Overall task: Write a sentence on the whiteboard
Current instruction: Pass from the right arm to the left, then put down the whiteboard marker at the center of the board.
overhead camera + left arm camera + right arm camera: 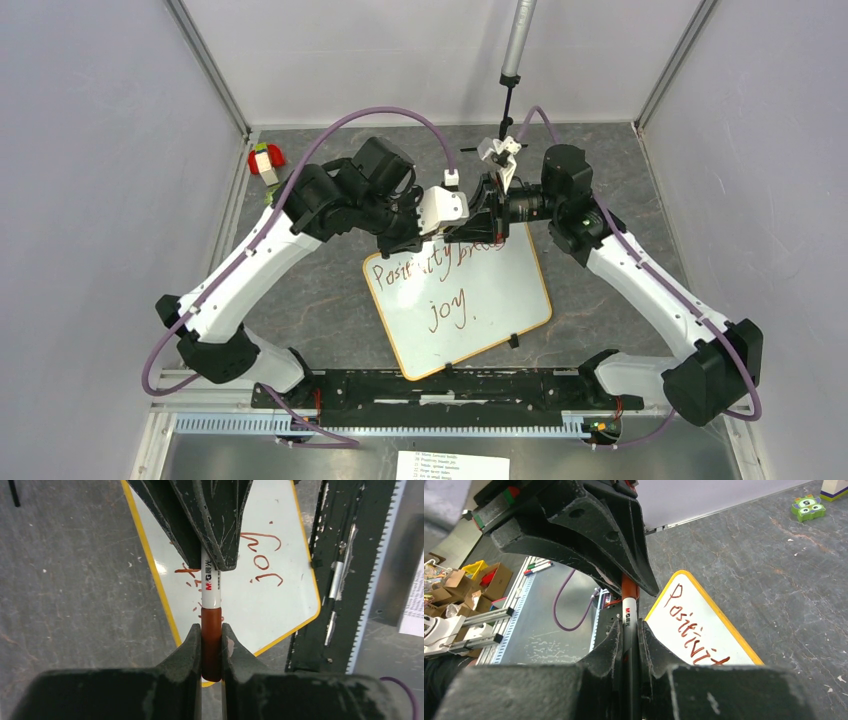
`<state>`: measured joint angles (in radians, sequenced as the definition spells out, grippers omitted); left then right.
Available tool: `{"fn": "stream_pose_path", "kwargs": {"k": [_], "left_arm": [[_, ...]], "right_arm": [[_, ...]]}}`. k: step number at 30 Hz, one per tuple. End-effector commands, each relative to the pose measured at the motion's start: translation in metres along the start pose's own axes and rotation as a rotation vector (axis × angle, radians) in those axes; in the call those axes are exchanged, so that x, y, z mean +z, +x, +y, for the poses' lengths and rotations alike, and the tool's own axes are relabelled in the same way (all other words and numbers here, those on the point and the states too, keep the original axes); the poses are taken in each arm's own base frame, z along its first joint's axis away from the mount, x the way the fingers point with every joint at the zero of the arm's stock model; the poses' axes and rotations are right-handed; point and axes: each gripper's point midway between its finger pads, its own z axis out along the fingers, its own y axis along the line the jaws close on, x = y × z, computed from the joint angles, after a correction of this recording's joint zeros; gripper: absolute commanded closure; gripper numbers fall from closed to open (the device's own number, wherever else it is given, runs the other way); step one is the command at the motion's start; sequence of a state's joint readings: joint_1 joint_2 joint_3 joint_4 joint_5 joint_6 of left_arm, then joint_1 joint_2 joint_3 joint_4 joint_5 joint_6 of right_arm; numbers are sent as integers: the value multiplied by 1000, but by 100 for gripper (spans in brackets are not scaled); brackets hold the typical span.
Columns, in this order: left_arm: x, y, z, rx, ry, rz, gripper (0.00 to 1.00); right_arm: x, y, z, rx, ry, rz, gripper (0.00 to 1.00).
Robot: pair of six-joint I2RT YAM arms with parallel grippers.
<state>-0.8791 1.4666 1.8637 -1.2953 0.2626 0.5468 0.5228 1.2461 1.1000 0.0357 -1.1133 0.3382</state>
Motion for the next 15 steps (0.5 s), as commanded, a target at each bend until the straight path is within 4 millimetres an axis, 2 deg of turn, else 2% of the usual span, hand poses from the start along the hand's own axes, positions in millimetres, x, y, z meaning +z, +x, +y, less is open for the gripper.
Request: {"fn": "stream_pose_path", "kwargs": {"k": [1, 6, 9, 12, 15], "left_arm": [[-2, -96, -11, 24, 106, -379, 98], [-9, -74, 7, -60, 66, -365, 98], [-17, -56, 23, -126, 32, -360, 98], [-22, -38, 35, -169, -5, -333, 98], [-20, -21, 41, -199, -26, -294, 98]], "right_arm": [[14, -11, 11, -103, -29, 6, 100], [3, -15, 4, -96, 14, -2, 99], [-7, -22, -5, -99, 64, -20, 92], [-19, -37, -14, -114, 118, -46, 72], [-34, -63, -22, -148, 176, -89, 48]]}}
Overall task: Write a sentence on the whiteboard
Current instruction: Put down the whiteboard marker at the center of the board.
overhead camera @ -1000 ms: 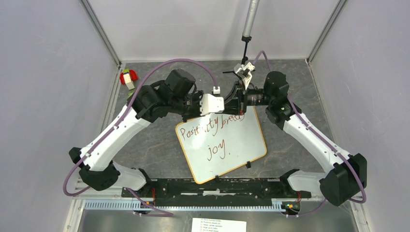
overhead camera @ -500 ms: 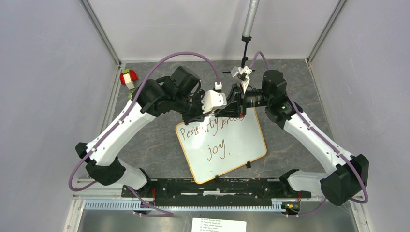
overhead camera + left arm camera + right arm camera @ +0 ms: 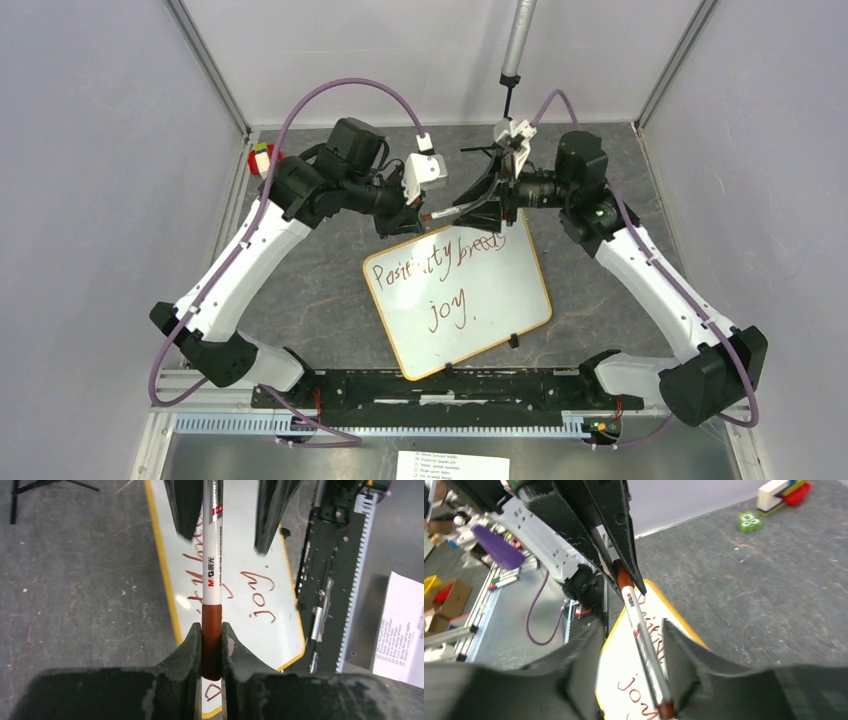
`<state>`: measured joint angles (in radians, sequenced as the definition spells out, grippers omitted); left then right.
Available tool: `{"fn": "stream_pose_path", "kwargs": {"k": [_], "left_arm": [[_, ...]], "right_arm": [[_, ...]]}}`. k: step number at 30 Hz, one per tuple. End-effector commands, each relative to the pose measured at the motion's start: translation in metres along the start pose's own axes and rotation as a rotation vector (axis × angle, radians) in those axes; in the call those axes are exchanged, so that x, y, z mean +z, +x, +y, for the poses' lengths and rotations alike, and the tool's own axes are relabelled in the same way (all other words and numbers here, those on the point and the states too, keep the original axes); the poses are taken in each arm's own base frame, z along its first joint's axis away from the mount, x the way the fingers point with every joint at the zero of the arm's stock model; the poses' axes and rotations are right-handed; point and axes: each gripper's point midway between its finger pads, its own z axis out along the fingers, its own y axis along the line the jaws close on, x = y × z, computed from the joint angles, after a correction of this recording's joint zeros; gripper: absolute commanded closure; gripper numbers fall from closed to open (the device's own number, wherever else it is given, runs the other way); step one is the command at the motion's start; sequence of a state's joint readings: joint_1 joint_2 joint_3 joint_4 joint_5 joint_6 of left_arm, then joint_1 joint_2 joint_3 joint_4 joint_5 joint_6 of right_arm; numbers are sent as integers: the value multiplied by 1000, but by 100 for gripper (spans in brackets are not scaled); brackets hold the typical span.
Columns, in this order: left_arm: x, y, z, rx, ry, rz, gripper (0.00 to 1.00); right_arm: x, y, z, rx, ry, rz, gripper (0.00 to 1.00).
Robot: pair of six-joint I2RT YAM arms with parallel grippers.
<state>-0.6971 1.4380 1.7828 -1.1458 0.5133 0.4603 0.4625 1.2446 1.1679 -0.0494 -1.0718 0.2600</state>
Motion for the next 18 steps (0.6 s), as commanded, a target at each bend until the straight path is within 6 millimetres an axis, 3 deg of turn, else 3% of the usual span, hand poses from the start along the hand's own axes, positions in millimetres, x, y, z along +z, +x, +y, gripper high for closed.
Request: {"fn": "stream_pose_path", "kwargs": {"k": [1, 5, 7, 9, 14, 18], "left_arm": [[-16, -13, 17, -23, -73, -102, 98], [-19, 5, 31, -49, -109, -74, 98], [-22, 13, 41, -77, -136, -64, 98], [-27, 23, 57, -127, -178, -55, 98], [-57, 71, 124, -368, -348, -43, 98], [-75, 134, 166, -557, -444, -1, 97]], "right_arm": [[-22, -51, -13, -96, 103, -82, 41], [-46, -92, -25, -156, 184, -154, 9], [-54, -105, -26, -174, 199, -177, 2], [-60, -110, -28, -180, 213, -184, 2], [-69, -93, -36, -160, 239, -157, 2], [-73, -67, -41, -158, 270, -99, 2]]}}
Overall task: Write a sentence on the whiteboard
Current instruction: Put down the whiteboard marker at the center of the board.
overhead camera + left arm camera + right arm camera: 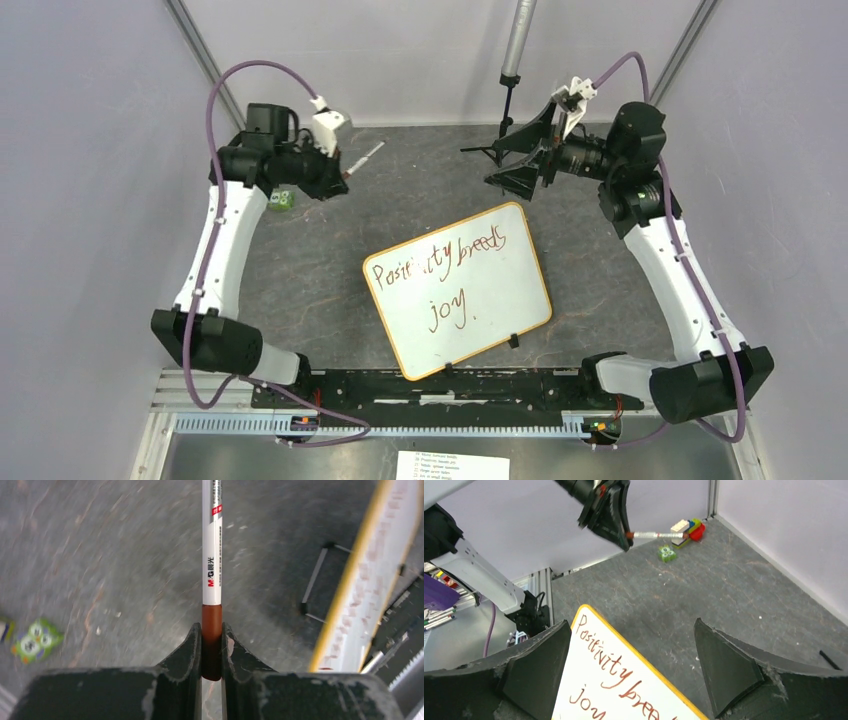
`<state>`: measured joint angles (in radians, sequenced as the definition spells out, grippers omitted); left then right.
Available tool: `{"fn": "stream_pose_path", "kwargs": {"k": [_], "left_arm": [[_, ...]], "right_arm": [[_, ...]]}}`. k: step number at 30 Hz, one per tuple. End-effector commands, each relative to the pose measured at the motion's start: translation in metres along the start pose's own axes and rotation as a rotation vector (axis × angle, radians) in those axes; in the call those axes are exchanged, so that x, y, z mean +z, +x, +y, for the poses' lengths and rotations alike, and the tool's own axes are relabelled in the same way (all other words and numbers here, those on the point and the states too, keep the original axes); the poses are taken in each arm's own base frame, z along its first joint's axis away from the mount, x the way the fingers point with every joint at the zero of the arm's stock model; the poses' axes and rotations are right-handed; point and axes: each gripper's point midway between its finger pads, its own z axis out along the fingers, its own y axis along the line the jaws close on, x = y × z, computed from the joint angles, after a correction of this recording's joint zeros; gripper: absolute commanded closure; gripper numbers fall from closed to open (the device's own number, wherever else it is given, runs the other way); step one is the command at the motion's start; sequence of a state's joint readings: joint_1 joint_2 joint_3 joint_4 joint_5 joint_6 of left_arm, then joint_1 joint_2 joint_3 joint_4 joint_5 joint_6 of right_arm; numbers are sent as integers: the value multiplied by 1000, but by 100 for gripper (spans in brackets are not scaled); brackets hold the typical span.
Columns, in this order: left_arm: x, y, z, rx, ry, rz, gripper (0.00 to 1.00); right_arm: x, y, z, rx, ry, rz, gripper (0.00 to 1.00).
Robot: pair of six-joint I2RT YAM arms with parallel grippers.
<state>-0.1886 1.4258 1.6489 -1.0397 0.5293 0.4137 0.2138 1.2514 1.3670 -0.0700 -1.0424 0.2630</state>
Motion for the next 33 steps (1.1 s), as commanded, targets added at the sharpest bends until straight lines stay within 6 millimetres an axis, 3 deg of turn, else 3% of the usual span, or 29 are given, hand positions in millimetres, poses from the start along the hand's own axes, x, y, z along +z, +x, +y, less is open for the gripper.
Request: {"fn": "stream_pose_path", "kwargs": {"k": [1, 5, 8, 13, 20, 24, 33], "left_arm": [[8, 45, 63, -221, -100, 51, 97], [17, 104, 105, -318, -191, 153, 96], [34, 142, 118, -332, -248, 220, 94], [67, 183, 129, -415, -262, 281, 89], [97, 218, 135, -475, -248, 337, 87], [104, 231, 135, -488, -246, 362, 84], [114, 253, 131, -501, -230, 419, 69]], "right_arm": [[-10, 26, 3, -20, 20, 60, 2], [-17, 50, 1, -21, 54, 108, 2], [-21, 64, -1, -16, 75, 132, 2], [-24, 80, -2, 5, 85, 151, 2], [-27, 91, -3, -1, 98, 174, 2], [-27, 94, -4, 5, 98, 180, 2], [-26, 95, -5, 11, 93, 182, 2]]}}
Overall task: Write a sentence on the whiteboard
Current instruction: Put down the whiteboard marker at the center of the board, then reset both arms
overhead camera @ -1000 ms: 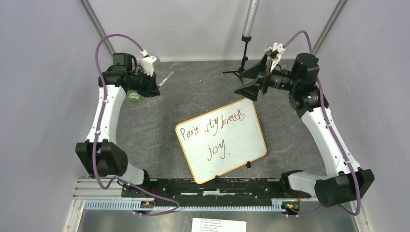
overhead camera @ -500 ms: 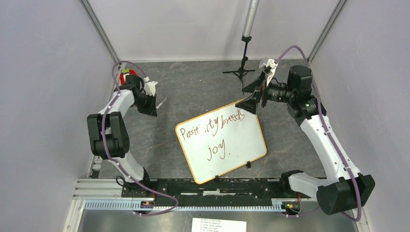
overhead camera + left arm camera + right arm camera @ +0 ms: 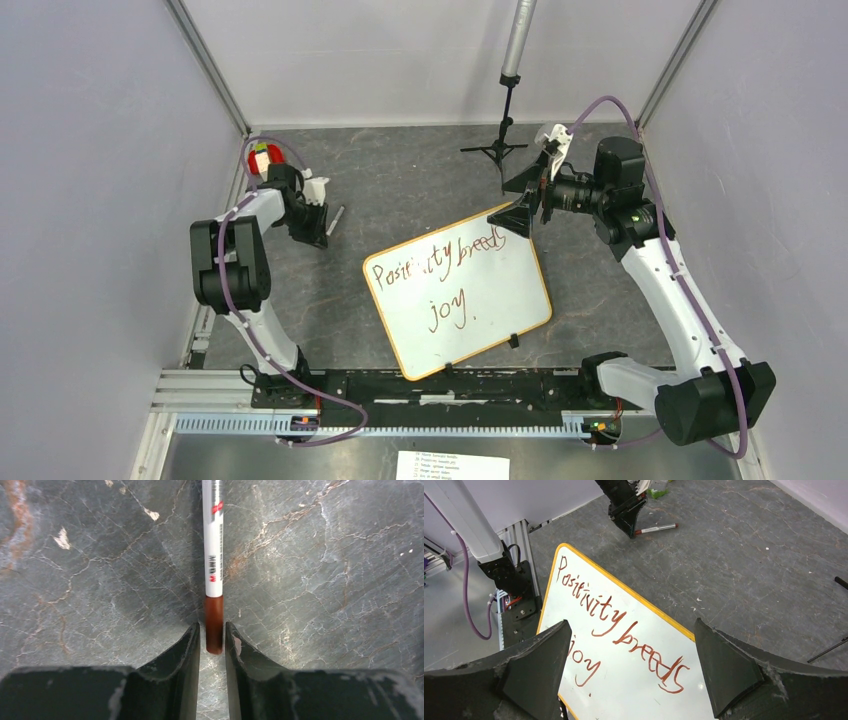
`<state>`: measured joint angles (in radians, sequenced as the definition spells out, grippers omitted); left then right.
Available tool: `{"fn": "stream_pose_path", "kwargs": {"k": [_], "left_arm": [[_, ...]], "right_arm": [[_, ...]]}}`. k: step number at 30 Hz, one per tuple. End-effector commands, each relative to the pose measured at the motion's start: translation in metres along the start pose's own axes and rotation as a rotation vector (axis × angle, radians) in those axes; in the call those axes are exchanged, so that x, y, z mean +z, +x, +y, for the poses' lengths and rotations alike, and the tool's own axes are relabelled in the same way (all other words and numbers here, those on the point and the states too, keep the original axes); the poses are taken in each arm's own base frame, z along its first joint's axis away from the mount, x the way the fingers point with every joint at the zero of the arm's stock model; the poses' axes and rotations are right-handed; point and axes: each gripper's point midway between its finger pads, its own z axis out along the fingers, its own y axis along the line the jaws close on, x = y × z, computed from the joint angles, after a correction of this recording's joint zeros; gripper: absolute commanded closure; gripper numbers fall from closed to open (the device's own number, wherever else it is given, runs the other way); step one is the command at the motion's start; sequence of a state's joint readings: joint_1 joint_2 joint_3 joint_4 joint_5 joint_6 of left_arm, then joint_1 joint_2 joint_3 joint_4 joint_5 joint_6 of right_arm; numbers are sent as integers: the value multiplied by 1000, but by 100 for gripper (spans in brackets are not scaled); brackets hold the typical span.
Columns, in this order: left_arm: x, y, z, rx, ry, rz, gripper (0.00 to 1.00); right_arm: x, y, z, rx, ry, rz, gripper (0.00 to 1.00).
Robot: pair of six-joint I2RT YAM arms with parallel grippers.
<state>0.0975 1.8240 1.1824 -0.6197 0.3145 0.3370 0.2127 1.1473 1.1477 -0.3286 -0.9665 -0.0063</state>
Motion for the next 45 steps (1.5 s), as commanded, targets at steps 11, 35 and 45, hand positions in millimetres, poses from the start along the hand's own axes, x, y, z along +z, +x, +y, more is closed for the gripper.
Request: {"fn": "stream_pose_path", "kwargs": {"k": [11, 35, 45], "left_arm": [[10, 3, -5, -10, 3, 15, 61], [-176, -90, -39, -36, 152, -330, 0], [-160, -51, -24, -160, 154, -341, 0]], "right_arm": [[-4, -1, 1, -39, 12, 1, 2], [-97, 13, -108, -94, 409, 216, 2], [-149, 117, -168, 73, 550, 357, 2]]}}
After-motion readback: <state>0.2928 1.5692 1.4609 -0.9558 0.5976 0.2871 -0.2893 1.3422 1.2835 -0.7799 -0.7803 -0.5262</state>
